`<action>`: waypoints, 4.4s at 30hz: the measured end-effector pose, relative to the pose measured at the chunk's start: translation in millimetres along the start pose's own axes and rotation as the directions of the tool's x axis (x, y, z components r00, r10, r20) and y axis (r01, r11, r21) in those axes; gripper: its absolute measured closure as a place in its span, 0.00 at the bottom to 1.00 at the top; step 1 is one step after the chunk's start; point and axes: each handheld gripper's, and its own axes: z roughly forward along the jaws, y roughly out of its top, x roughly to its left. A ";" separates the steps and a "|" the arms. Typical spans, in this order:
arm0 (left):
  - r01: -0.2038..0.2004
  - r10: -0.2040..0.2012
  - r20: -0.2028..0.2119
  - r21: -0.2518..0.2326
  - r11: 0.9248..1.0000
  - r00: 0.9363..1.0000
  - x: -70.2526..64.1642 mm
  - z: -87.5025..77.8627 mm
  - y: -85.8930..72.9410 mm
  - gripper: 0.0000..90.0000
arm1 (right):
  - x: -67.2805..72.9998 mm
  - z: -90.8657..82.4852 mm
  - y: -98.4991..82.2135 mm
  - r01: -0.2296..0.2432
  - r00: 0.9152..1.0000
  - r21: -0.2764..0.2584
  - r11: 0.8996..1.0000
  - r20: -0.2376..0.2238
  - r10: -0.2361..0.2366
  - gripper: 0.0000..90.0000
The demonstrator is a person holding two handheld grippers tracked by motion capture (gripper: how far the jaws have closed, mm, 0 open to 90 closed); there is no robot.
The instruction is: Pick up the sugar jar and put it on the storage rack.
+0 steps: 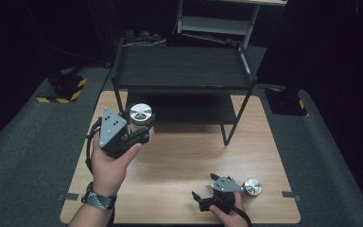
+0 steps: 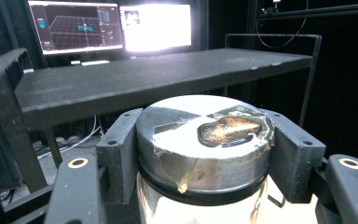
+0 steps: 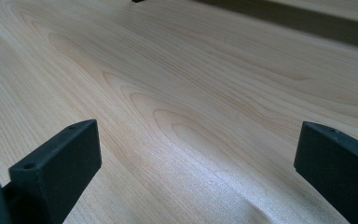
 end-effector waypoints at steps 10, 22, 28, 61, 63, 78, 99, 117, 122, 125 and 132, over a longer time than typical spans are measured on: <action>-0.004 0.004 -0.009 -0.048 0.999 1.000 3.8 9.2 19.8 0.39 | 0.0 -0.1 -0.1 0.001 1.000 -0.001 1.000 -0.001 -0.001 0.01; -0.003 0.001 -0.023 -0.091 0.996 1.000 6.8 27.8 49.5 0.39 | -0.5 0.1 -0.3 0.000 1.000 -0.003 1.000 -0.004 0.000 0.01; 0.007 -0.010 -0.030 -0.097 0.995 1.000 7.5 40.6 59.6 0.39 | -0.6 0.3 -0.4 0.002 1.000 -0.004 1.000 -0.006 -0.002 0.01; 0.034 -0.048 -0.123 -0.114 0.993 0.991 24.8 120.0 78.0 0.39 | -2.6 -0.3 -1.8 -0.003 1.000 -0.013 1.000 -0.018 0.002 0.01; 0.033 -0.048 -0.129 -0.109 0.993 0.990 24.8 124.2 77.8 0.39 | -2.8 -0.3 -1.9 -0.002 1.000 -0.013 1.000 -0.019 0.002 0.01; 0.050 -0.063 -0.146 -0.095 0.994 0.987 28.0 143.5 72.8 0.39 | -4.3 -0.4 -2.2 -0.009 1.000 -0.015 1.000 -0.026 0.009 0.01; 0.029 -0.041 -0.136 -0.087 0.996 0.990 25.9 146.3 70.9 0.39 | -2.5 0.0 -2.0 0.002 1.000 -0.015 1.000 -0.028 -0.003 0.01; 0.049 -0.060 -0.152 -0.077 0.996 0.987 24.1 144.7 72.0 0.10 | -2.1 0.3 -1.8 0.005 1.000 -0.014 1.000 -0.031 -0.006 0.01; 0.039 -0.052 -0.151 -0.090 0.995 0.987 24.3 140.0 69.0 0.01 | -1.7 0.2 -2.1 0.007 1.000 -0.016 1.000 -0.029 -0.008 0.01; 0.033 -0.047 -0.142 -0.100 0.994 0.989 24.9 135.8 67.7 0.01 | -1.6 0.2 -1.9 0.007 1.000 -0.015 1.000 -0.029 -0.007 0.01; 0.013 -0.027 -0.119 -0.118 0.993 0.993 25.9 125.5 64.0 0.01 | -0.8 0.3 -1.6 0.008 1.000 -0.013 1.000 -0.027 -0.008 0.01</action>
